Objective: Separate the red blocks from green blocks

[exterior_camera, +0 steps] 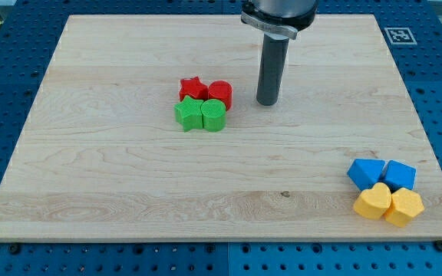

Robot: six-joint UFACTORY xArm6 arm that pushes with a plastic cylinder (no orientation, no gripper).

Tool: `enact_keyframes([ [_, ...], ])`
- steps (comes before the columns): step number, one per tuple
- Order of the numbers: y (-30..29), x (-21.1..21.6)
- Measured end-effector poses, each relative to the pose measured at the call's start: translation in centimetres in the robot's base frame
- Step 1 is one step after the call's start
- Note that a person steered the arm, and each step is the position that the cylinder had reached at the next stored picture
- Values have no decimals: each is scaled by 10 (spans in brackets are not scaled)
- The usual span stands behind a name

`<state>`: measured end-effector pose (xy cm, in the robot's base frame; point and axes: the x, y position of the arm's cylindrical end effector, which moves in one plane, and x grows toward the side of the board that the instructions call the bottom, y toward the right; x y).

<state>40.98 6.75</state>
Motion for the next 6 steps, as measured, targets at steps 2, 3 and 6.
enact_keyframes([
  [2, 11, 0],
  [3, 46, 1],
  [6, 142, 8],
])
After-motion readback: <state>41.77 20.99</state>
